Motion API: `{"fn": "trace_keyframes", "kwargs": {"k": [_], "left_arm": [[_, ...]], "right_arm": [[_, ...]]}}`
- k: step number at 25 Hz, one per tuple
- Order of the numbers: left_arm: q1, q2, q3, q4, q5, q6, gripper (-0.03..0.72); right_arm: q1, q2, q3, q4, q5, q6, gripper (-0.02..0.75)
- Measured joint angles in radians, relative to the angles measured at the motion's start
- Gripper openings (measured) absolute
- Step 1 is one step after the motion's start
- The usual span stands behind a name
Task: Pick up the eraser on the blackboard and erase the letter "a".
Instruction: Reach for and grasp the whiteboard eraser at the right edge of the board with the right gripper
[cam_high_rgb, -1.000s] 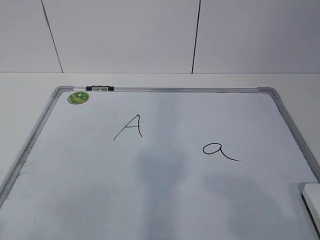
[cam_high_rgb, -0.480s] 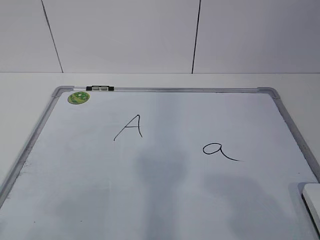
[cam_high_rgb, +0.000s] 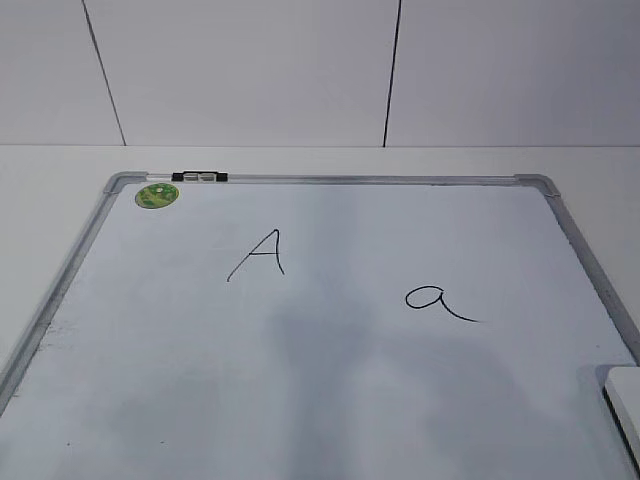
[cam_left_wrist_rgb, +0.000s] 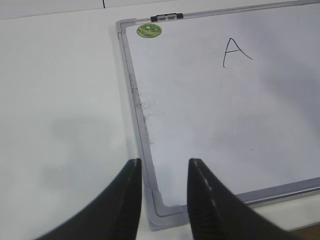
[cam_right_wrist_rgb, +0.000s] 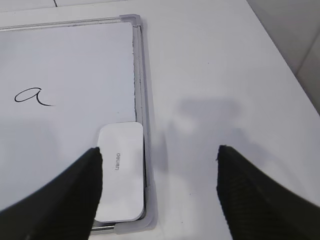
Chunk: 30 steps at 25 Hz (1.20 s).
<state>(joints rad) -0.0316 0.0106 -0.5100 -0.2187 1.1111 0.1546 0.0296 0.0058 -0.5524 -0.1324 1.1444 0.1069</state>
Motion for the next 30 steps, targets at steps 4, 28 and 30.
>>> {"fn": "trace_keyframes", "kwargs": {"k": [4,28,30], "left_arm": [[0.0,0.0,0.0,0.0,0.0,0.0,0.235],[0.0,0.0,0.0,0.0,0.0,0.0,0.235],[0.0,0.0,0.0,0.0,0.0,0.0,0.235]], "right_arm": [[0.0,0.132,-0.065,0.002,0.0,0.0,0.571],[-0.001,0.857,-0.235,0.198,0.079,-0.134,0.571],[-0.001,0.895,-0.235,0.201,0.079,-0.137,0.571]]}}
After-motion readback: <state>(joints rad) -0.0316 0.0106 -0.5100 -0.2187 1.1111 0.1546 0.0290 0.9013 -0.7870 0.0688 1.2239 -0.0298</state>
